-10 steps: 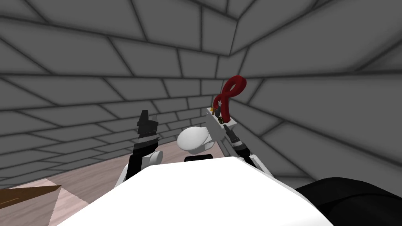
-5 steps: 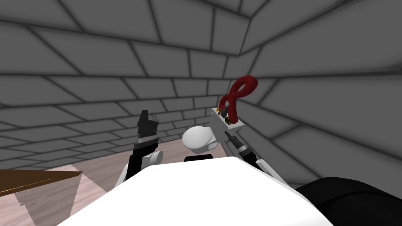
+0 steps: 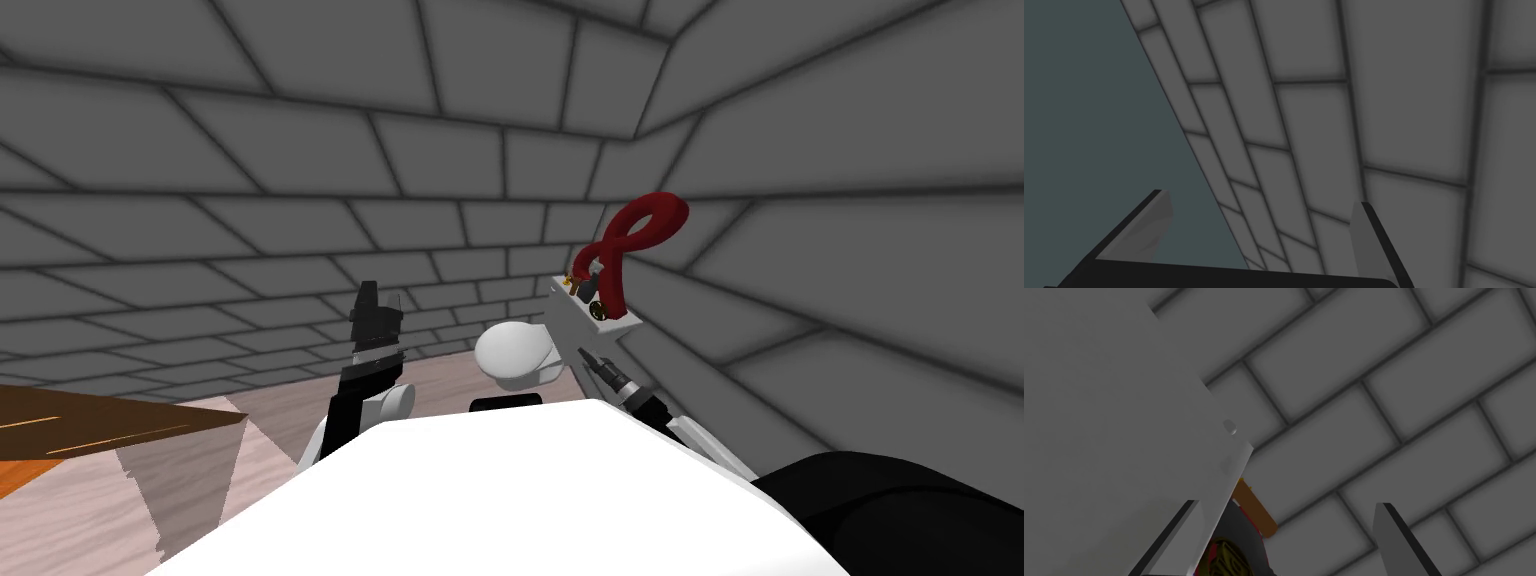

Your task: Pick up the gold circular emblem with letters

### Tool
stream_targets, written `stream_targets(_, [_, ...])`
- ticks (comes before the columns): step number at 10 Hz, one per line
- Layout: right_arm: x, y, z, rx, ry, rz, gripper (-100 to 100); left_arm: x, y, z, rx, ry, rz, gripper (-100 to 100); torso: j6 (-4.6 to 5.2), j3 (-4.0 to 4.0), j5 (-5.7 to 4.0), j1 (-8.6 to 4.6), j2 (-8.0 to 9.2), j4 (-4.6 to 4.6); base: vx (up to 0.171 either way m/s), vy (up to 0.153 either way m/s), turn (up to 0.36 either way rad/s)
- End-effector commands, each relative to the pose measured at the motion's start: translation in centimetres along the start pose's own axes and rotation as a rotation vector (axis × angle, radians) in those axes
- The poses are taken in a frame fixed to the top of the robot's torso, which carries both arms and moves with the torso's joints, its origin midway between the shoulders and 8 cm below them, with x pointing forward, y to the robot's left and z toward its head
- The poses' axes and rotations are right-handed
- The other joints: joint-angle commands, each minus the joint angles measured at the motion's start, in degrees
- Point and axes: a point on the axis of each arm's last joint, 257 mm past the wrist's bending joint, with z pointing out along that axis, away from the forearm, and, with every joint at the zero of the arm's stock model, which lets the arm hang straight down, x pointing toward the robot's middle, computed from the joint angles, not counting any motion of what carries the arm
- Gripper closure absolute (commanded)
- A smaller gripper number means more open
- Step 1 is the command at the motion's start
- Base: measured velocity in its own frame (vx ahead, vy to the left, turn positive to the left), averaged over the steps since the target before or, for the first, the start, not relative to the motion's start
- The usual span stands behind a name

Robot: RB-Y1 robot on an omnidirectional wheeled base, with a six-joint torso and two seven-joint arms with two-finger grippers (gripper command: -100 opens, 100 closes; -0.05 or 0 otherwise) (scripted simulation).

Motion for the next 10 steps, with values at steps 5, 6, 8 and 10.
stream_targets(5, [3.4, -9.7, -7.5, 0.202, 0.23, -0.102, -100, 0.0, 0.0, 0.0, 0.0, 0.0, 0.0, 0, -0.01, 0.0, 0.01, -0.02, -0.01, 0.0, 0.004, 0.109, 0.127])
stream_targets(6, [3.7, -11.5, -9.5, 0.246, 0.279, -0.125, -100, 0.0, 0.0, 0.0, 0.0, 0.0, 0.0, 0, -0.04, -0.02, 0.0, 0.0, -0.04, 0.0, 0.031, 0.163, 0.257])
stream_targets(8, [3.8, -12.6, -10.3, 0.268, 0.3, -0.134, -100, 0.0, 0.0, 0.0, 0.0, 0.0, 0.0, 0, 0.02, -0.03, 0.02, 0.09, -0.05, -0.01, 0.018, 0.099, 0.016])
stream_targets(10, [3.9, -15.4, -13.4, 0.335, 0.368, -0.165, -100, 0.0, 0.0, 0.0, 0.0, 0.0, 0.0, 0, -0.04, -0.01, 0.0, -0.04, -0.03, 0.0, 0.023, 0.088, 0.143])
